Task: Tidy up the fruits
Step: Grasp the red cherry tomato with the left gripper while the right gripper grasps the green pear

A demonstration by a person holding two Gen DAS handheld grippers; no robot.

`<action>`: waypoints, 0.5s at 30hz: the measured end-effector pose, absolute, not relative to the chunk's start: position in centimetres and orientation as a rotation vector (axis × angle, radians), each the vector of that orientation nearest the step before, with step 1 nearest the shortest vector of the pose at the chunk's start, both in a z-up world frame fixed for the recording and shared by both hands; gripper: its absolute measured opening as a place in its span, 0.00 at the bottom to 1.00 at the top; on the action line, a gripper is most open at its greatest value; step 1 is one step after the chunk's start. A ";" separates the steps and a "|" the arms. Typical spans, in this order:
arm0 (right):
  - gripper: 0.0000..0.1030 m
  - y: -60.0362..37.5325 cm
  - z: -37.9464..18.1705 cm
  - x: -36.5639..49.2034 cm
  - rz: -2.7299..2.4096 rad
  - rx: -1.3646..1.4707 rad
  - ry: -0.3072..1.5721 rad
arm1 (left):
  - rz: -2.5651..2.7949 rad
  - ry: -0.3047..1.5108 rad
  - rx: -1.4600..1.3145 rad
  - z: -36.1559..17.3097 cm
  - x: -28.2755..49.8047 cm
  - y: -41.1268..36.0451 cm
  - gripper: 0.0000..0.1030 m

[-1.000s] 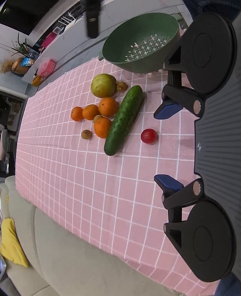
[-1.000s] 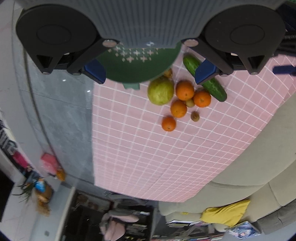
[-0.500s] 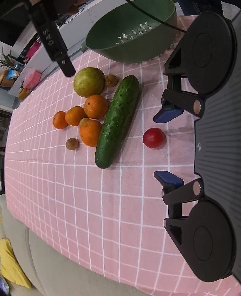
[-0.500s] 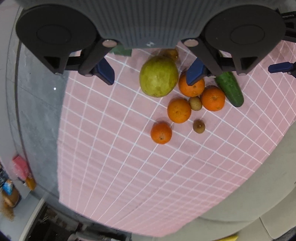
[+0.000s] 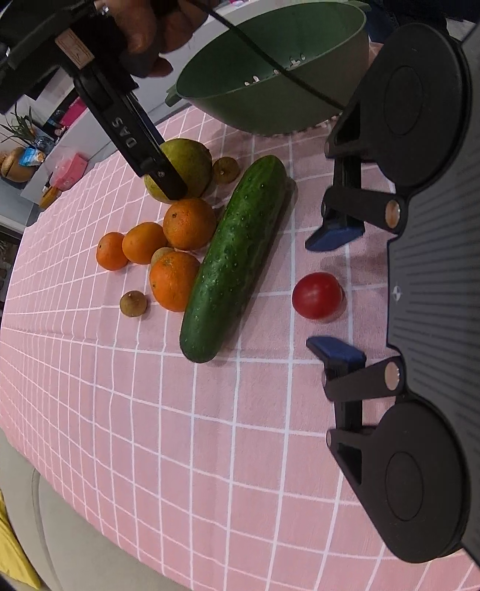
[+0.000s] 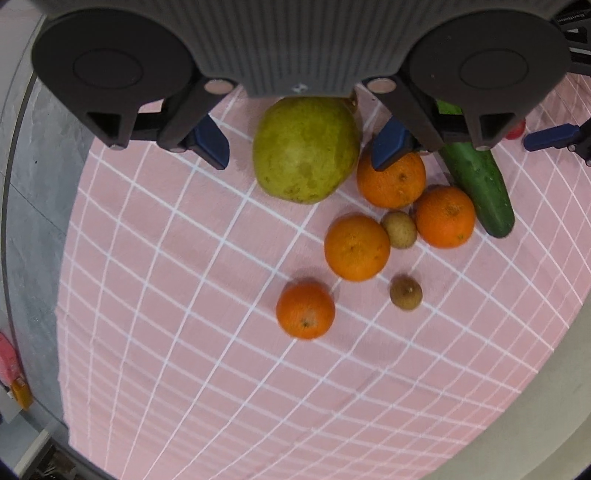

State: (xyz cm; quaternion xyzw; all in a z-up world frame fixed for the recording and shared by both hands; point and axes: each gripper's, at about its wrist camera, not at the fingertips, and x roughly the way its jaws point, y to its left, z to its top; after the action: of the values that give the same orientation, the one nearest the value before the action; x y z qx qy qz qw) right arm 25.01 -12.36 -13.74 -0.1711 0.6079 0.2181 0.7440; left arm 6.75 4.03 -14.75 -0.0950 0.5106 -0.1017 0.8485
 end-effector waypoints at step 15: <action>0.59 -13.7 -13.9 25.8 0.510 -0.277 1.343 | -0.223 1.058 -0.176 -14.7 6.7 3.5 0.34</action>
State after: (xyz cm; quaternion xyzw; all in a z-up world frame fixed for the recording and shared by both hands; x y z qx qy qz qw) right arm 25.83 -13.71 -13.92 -0.1263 0.6131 0.2330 0.7442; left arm 6.74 3.53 -14.75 -0.0838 0.5028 -0.1060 0.8537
